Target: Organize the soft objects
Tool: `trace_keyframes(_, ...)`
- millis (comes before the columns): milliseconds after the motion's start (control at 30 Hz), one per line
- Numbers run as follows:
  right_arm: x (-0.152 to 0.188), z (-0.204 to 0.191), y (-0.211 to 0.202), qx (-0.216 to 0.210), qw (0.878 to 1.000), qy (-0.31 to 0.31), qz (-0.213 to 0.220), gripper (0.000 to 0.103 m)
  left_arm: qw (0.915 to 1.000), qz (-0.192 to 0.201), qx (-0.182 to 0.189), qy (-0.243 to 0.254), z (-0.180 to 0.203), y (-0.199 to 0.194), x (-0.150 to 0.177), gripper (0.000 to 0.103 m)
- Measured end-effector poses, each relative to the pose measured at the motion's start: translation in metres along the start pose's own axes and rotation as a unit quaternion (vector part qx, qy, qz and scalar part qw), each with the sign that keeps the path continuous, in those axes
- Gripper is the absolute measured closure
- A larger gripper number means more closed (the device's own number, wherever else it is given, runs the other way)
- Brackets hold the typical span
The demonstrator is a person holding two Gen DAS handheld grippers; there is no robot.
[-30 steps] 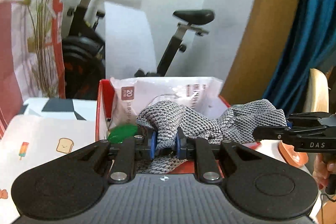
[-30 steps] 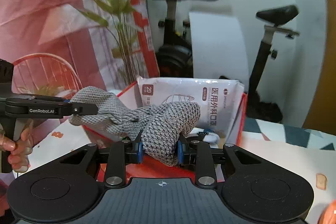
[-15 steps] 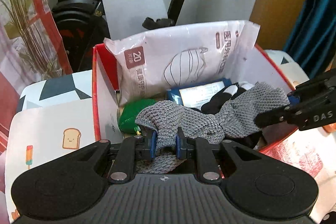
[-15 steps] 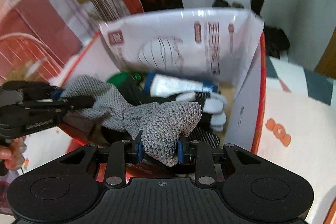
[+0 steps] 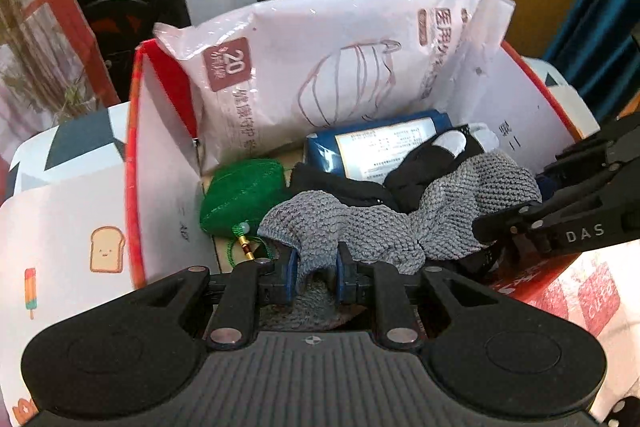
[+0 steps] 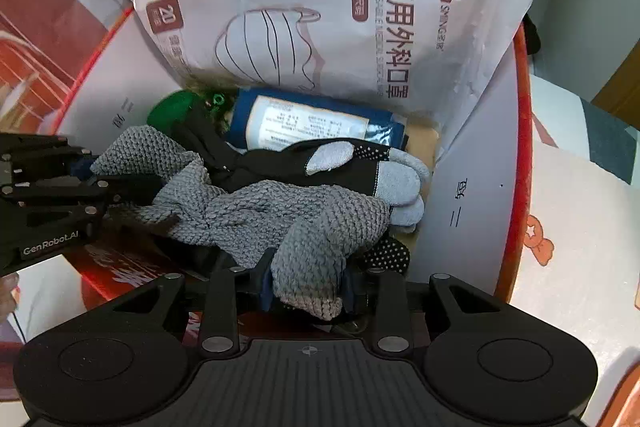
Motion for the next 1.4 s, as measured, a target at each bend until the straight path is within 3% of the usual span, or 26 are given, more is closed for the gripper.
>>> trace_keyframes(367,0.005,0.004,0.023,0.01,1.0,0.005,-0.022,0.072,0.9997,-0.011,-0.008,0.021,0.007,0.012,0.006,0.078)
trace_keyframes(467,0.006,0.004,0.024,0.012,1.0,0.008,-0.022,0.072,0.9997,-0.003,-0.014,0.022,0.005,0.008,0.004,0.062)
trace_keyframes(533,0.006,0.003,0.025,0.014,1.0,0.008,-0.022,0.072,0.9997,0.009,-0.013,0.02,0.004,0.001,0.0,0.043)
trace_keyframes(667,0.007,0.003,0.029,0.02,1.0,0.01,-0.021,0.07,0.9993,0.034,-0.003,0.016,0.002,-0.016,-0.009,0.04)
trace_keyframes(1067,-0.003,-0.014,0.007,0.036,0.999,-0.03,0.025,0.028,0.9952,0.089,-0.043,-0.001,0.002,-0.042,-0.016,0.018)
trace_keyframes(1133,-0.005,-0.018,-0.001,0.039,0.998,-0.04,0.035,0.011,0.9942,0.096,-0.048,-0.003,0.0,-0.047,-0.017,0.015)
trace_keyframes(1400,-0.011,-0.021,-0.045,0.071,0.989,-0.069,0.109,0.0,0.985,0.144,-0.091,-0.028,-0.01,-0.076,-0.014,0.0)
Point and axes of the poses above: each gripper's, at about its wrist camera, not at the fingertips, and y roughly the way its jaws point, z to its right, x to its underside, the point moved 6 cm from there along y, roughly the way its jaws point, and after that the axes turned 9 degrees about -x, right-handed, at the moved point
